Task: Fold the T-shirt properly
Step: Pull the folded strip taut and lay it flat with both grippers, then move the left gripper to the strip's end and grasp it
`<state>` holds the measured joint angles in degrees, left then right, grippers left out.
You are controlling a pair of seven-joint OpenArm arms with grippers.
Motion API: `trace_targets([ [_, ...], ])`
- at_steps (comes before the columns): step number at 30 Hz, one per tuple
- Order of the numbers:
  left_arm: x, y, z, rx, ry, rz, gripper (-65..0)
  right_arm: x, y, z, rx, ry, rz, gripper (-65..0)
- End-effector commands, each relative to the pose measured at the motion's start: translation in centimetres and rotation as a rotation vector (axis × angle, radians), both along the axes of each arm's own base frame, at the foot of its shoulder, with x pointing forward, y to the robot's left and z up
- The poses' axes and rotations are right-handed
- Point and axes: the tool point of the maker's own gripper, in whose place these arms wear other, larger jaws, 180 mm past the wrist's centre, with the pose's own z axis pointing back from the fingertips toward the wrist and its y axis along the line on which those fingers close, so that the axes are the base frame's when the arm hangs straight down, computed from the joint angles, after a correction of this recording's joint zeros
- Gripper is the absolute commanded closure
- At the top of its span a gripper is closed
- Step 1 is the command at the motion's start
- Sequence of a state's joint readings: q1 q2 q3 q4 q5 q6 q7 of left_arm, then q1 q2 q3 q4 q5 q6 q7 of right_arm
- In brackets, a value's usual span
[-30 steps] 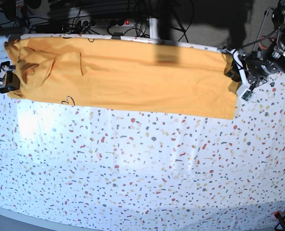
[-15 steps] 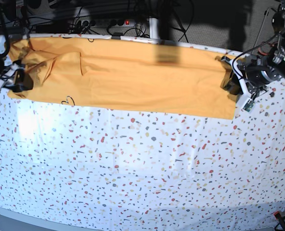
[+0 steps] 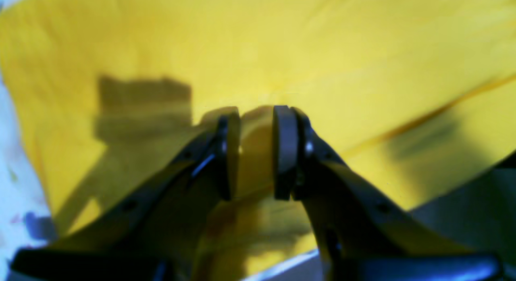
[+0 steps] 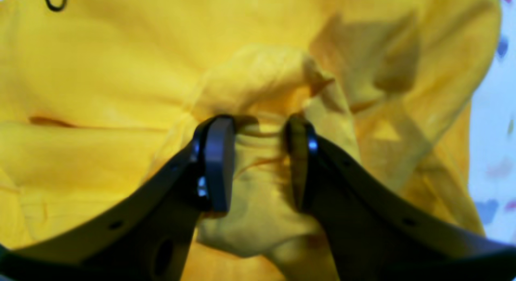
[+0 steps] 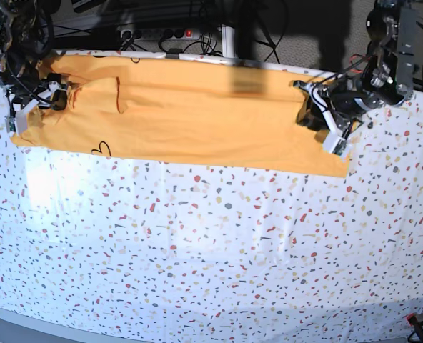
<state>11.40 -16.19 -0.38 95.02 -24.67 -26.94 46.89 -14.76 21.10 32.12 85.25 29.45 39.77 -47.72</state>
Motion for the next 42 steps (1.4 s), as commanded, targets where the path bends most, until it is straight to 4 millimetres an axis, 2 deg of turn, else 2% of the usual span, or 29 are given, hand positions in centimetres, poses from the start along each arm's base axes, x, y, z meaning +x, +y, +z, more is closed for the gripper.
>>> trace_targets([
  [1, 0.7, 0.5, 0.2, -0.001, -0.022, 0.011, -14.6, -0.1, -0.1, -0.9, -0.026, 0.041, 0.021, -23.1],
  [4, 0.9, 1.9, -2.2, 0.029, 0.043, 0.039, -14.6, 1.5, 0.1, -1.7, -0.03, 0.03, 0.029, -23.1],
  [6, 1.5, 2.7, -3.3, 0.033, 0.074, 0.06, -14.6, 3.0, -0.5, -1.9, -0.043, 0.015, 0.0, -23.1],
  [11, 4.8, 4.2, -4.4, 0.026, 0.094, 0.116, -14.6, 6.5, -2.3, -1.9, -0.068, -0.001, -0.082, -23.1],
  [16, 8.8, 5.1, -3.6, 0.01, 0.062, 0.151, -14.6, 9.9, -2.7, -1.1, -0.032, -0.04, -0.121, -23.1],
  [23, 13.4, 5.1, -0.2, -0.006, -0.022, 0.146, -14.7, 13.0, -2.7, 1.0, -0.008, -0.101, -0.126, -23.1],
  [28, 15.4, 4.3, 2.3, -0.066, -0.023, 0.139, -14.6, 15.1, -2.0, 4.7, 0.041, -0.207, -0.054, -23.1],
  [36, 19.0, 2.8, 7.6, -0.201, -0.119, 0.139, -14.7, 17.0, -1.5, 12.6, 0.001, -0.385, 0.025, -23.1],
  [39, 20.1, 3.4, 8.9, -0.176, -0.151, 0.136, -14.6, 17.4, -0.3, 15.7, 0.005, -0.465, 0.065, -23.1],
  [42, 20.0, 5.7, 8.5, -0.058, -0.125, 0.131, -14.7, 17.2, 1.4, 17.7, 0.027, -0.492, 0.118, -23.1],
])
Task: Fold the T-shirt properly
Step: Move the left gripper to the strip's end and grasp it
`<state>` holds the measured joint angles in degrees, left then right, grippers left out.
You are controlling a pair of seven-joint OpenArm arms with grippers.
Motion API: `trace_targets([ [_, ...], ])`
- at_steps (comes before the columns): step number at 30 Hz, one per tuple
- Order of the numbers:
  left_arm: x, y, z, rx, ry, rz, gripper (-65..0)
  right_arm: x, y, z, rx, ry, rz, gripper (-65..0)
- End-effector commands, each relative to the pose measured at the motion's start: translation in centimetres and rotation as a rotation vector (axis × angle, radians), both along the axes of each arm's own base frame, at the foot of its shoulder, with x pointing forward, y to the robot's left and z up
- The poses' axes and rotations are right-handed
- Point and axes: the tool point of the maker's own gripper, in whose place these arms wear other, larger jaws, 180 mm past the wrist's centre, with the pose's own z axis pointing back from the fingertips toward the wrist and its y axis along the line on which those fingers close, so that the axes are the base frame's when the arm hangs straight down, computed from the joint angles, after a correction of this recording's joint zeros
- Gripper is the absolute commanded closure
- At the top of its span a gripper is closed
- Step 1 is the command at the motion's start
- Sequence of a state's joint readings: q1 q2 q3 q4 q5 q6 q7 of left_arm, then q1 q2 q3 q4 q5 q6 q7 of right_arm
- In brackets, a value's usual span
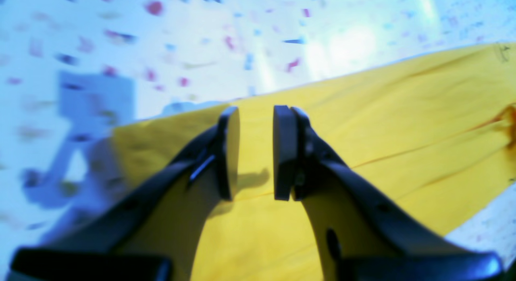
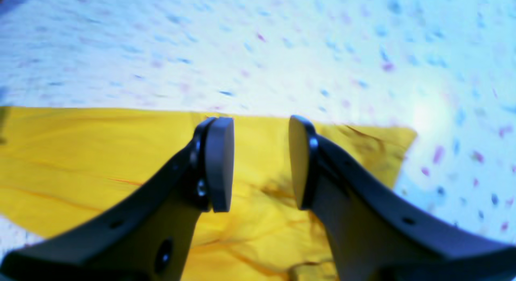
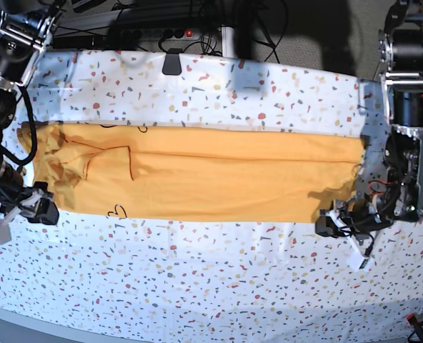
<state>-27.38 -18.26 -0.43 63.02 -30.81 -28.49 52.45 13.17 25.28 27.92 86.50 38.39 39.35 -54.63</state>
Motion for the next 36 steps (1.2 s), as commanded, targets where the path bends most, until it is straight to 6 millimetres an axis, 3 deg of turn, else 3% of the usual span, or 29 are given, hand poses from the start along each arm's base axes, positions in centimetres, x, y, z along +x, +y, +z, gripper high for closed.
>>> trace_targets([
  [1, 1.0, 1.7, 1.7, 0.039, -0.04, 0.014, -15.2, 0.5, 0.1, 2.5, -0.019, -0.066, 0.023, -23.1],
  [6, -0.4, 6.7, 0.8, 0.163, 0.034, 0.052, -24.9, -0.8, 1.2, 2.6, -0.061, -0.047, 0.06, -23.1],
  [11, -2.0, 8.6, -0.5, 0.068, 0.13, 0.091, -27.1, -3.7, 2.6, 1.0, -0.11, 0.003, 0.099, -23.1],
  [19, -4.1, 6.9, -3.7, -0.265, 0.241, 0.133, -27.1, -8.8, 6.4, -0.4, -0.144, 0.026, 0.179, -23.1],
  [28, -5.9, 7.1, -6.3, -0.302, 0.333, 0.17, -27.1, -14.5, 10.6, -2.4, -0.075, 0.078, 0.215, -23.1],
  [32, -6.6, 5.1, -6.7, -0.334, 0.385, 0.125, -27.1, -16.3, 11.5, -3.2, -0.053, 0.113, 0.216, -23.1],
  [36, -6.5, 3.2, -6.8, -0.354, 0.376, 0.079, -27.0, -16.5, 11.6, -3.2, -0.052, 0.115, 0.218, -23.1],
])
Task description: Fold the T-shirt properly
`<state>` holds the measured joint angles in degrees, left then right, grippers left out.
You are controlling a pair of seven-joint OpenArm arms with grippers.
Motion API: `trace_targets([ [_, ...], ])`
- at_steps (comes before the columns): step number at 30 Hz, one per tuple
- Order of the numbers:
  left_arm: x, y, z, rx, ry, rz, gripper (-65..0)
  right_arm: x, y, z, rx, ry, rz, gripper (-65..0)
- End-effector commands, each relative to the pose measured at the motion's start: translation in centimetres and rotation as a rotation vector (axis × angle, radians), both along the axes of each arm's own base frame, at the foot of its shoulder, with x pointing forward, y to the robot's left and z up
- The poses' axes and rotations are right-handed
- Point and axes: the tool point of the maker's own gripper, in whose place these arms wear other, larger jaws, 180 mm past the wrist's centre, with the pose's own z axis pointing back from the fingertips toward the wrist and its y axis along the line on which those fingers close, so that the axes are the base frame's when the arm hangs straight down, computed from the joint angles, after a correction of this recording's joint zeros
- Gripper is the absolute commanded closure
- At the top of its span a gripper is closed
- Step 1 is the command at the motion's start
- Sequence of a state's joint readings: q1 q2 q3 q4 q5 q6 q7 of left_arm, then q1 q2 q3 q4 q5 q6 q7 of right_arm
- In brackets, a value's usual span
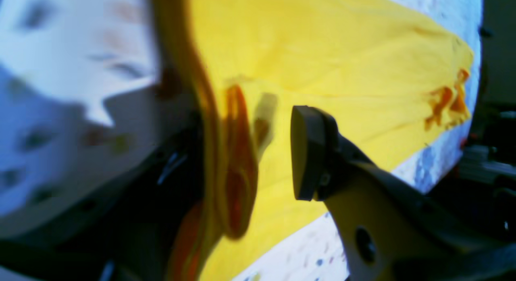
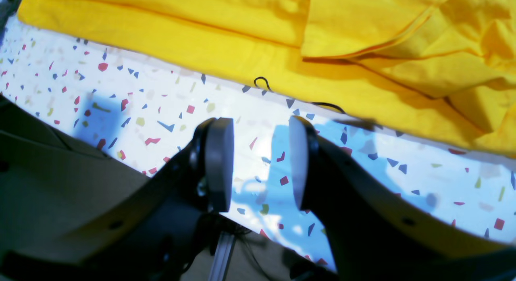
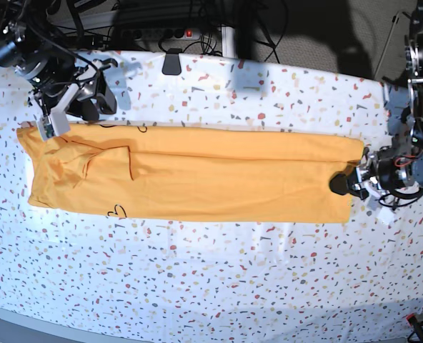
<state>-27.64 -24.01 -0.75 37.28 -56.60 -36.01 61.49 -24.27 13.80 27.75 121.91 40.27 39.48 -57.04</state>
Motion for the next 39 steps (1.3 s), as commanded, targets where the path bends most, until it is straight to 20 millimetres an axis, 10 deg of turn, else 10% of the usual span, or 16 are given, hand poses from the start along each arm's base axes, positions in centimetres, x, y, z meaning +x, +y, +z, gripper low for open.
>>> trace_targets([
  [1, 0.2, 0.3, 0.3, 0.024, 0.003, -0.015, -26.4, 0.4, 0.2, 1.1, 0.001, -0.047, 0.014, -23.1],
  [7, 0.7, 0.4, 0.7, 0.023, -0.014, -0.004, 0.0, 0.4, 0.2, 1.1, 0.001, -0.046, 0.014, -23.1],
  [18, 2.5, -2.1, 4.6, -0.054, -0.098, -0.043, 0.0, 0.4, 0.3, 1.1, 0.007, -0.047, 0.014, -23.1],
  [27, 3.0, -10.3, 7.8, -0.092, -0.208, -0.217, 0.0, 0.6, 0.3, 1.3, 0.007, -0.054, 0.014, -23.0],
  [39, 3.1, -21.3, 7.1, -0.018, -0.199, -0.267, 0.0, 0.6, 0.3, 1.3, 0.006, -0.053, 0.014, -23.0],
])
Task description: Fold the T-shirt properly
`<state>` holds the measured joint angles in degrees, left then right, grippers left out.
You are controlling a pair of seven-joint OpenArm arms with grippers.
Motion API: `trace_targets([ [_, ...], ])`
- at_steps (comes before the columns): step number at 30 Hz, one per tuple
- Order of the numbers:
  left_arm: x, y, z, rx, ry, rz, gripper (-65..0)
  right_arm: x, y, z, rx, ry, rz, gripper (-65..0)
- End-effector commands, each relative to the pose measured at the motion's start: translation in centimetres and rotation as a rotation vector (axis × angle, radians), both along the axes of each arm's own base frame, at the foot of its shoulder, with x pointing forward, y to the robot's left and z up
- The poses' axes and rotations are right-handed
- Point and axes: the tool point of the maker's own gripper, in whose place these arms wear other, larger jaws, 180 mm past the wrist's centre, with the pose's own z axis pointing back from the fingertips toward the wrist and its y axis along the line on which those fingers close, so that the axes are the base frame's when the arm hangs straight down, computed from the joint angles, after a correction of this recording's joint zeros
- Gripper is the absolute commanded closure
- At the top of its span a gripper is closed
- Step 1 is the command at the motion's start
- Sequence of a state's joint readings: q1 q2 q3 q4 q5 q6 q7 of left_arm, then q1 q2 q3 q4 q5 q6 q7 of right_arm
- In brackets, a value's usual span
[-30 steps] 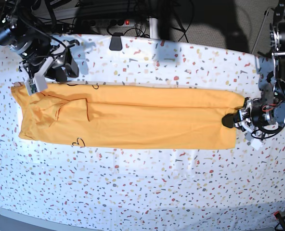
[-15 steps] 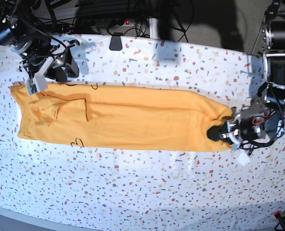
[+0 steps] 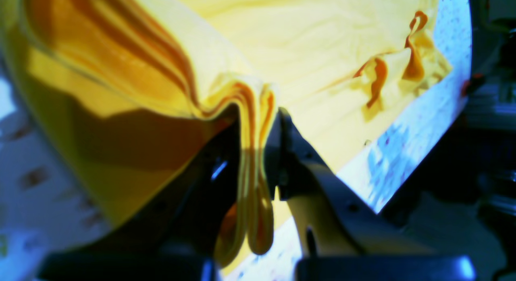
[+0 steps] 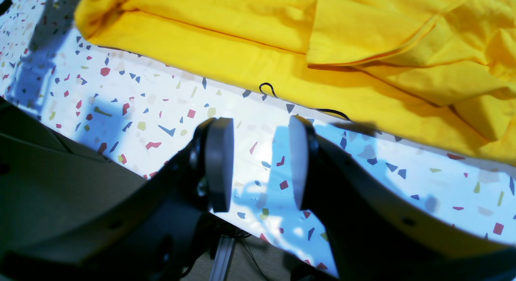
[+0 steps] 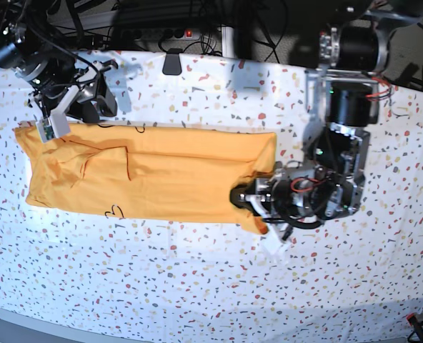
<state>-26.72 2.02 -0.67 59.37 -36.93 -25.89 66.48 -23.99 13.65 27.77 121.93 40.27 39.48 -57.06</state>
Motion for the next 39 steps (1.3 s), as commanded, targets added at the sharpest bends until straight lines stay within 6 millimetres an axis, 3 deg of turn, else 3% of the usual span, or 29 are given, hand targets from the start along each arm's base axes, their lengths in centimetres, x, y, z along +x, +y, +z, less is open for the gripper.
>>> trace_targets([
  [1, 1.5, -0.8, 2.0, -0.008, -0.07, 0.0, 0.0, 0.4, 0.2, 1.2, 0.004, -0.048, 0.015, -23.0],
  [9, 1.7, -3.7, 1.6, 0.074, -0.119, -0.02, 0.0, 0.4, 0.2, 1.2, 0.005, -0.049, 0.015, -23.0],
  [15, 1.8, -3.9, 1.8, 0.044, -0.093, 0.012, 0.0, 0.4, 0.2, 1.2, 0.005, -0.049, 0.015, -23.0],
  [22, 1.6, -5.3, 3.6, -0.096, -0.075, 0.018, 0.0, 0.4, 0.2, 1.2, 0.004, -0.049, 0.015, -23.0],
  [32, 1.4, -5.6, 4.0, -0.133, -0.064, 0.014, 0.0, 0.4, 0.2, 1.2, 0.004, -0.049, 0.015, -23.0],
  [36, 0.7, -6.6, 5.3, -0.233, -0.028, -0.01, -18.2, 0.4, 0.2, 1.2, 0.004, -0.049, 0.015, -23.0],
  [39, 0.3, -7.0, 5.8, -0.269, -0.01, -0.026, -23.3, 0.5, 0.2, 1.2, 0.005, -0.049, 0.015, -23.0],
])
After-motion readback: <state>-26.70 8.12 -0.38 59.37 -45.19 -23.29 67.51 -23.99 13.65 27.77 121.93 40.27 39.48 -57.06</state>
